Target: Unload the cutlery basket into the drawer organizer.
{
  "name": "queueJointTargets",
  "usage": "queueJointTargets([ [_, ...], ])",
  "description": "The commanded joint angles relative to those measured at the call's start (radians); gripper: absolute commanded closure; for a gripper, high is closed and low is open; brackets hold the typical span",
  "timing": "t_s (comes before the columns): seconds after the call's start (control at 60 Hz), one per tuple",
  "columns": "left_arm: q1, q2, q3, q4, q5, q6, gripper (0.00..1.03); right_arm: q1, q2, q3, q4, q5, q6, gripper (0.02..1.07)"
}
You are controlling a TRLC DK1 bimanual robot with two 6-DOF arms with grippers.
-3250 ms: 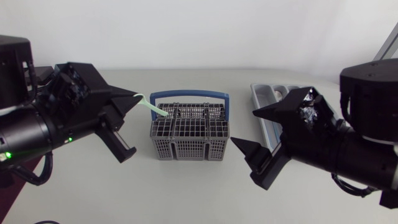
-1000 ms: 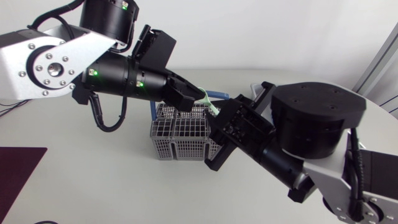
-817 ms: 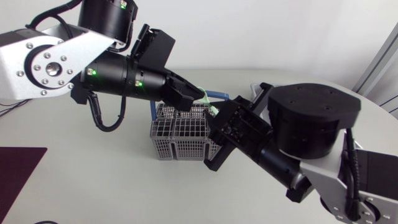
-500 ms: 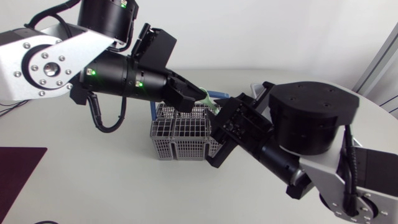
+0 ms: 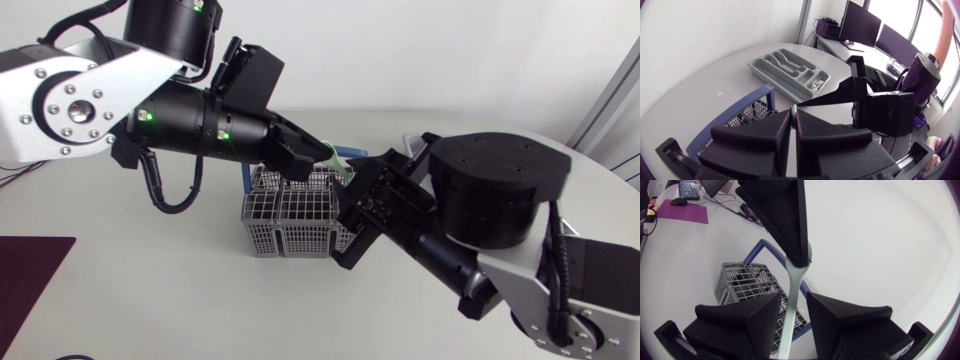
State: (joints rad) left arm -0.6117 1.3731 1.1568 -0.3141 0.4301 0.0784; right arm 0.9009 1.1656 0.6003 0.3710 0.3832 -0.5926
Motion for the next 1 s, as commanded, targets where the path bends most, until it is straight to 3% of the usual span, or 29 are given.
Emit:
queueJointTargets([
  [0.0,-0.006,-0.019,0.0,0.0,0.009,-0.019,0.98,-0.007,0.002,0.015,0.016,0.013,-0.004,0.71],
  [0.183,-0.008,-0.014,-0.002,0.0,0.01,-0.019,0.98,-0.005,-0.001,0.018,0.016,0.013,-0.004,0.8],
  [0.583,-0.016,-0.009,-0.005,0.0,0.01,-0.02,0.98,-0.003,0.0,0.035,0.016,0.014,-0.003,0.8],
  [0.75,-0.016,-0.011,-0.002,-0.002,0.009,-0.02,0.98,-0.002,0.005,0.039,0.006,0.016,-0.004,0.98],
  [0.983,-0.013,-0.008,0.001,0.0,0.009,-0.02,0.95,0.0,0.005,0.035,0.002,0.016,-0.004,1.0],
])
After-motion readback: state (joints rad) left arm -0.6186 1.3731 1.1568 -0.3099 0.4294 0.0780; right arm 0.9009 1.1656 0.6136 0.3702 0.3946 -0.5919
